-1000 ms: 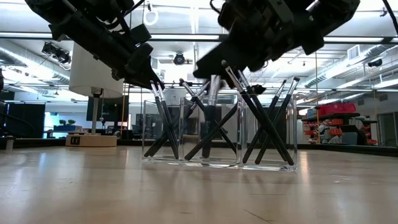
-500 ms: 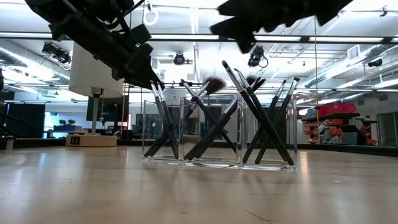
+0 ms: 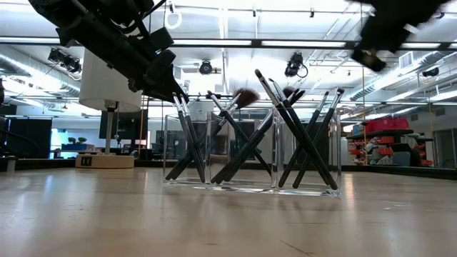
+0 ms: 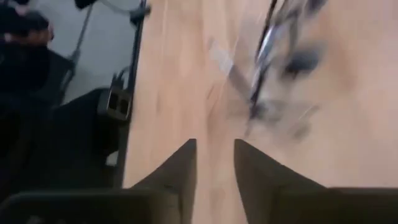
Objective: Put items in baskets/containers
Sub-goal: Adjust the transparent organizer
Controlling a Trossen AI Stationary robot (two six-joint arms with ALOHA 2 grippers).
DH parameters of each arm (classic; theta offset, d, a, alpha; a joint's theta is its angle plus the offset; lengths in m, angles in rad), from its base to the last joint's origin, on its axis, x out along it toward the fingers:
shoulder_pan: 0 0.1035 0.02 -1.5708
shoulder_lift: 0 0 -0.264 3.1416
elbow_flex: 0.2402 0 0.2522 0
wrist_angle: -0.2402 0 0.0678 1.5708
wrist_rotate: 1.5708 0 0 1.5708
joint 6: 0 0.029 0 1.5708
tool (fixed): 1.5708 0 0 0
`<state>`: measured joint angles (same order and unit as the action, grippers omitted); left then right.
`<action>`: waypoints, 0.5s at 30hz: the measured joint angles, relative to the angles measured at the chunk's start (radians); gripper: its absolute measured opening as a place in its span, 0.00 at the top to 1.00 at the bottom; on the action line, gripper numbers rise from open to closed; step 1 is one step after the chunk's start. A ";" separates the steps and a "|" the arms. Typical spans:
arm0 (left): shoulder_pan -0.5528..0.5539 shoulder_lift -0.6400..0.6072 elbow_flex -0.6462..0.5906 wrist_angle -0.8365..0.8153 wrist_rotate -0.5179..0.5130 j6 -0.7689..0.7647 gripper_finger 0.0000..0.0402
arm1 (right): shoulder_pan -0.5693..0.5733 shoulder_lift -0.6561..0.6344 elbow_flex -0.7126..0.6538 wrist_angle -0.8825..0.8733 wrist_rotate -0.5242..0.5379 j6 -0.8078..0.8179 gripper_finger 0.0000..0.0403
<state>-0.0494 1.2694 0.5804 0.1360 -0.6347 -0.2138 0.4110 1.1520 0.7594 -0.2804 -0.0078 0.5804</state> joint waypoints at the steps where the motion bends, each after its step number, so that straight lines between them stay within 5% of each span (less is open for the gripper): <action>1: 0.000 0.000 0.000 0.000 0.000 0.000 0.60 | 0.025 0.013 -0.037 0.044 0.000 0.039 0.74; 9: 0.000 0.000 0.000 0.012 0.000 0.000 0.60 | 0.159 0.186 -0.310 0.546 0.083 0.250 0.97; 15: 0.000 0.000 0.000 0.026 0.000 0.015 0.60 | 0.158 0.359 -0.333 0.708 0.259 0.226 0.98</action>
<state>-0.0494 1.2697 0.5804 0.1616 -0.6350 -0.1986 0.5694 1.5107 0.4267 0.4272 0.2510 0.8067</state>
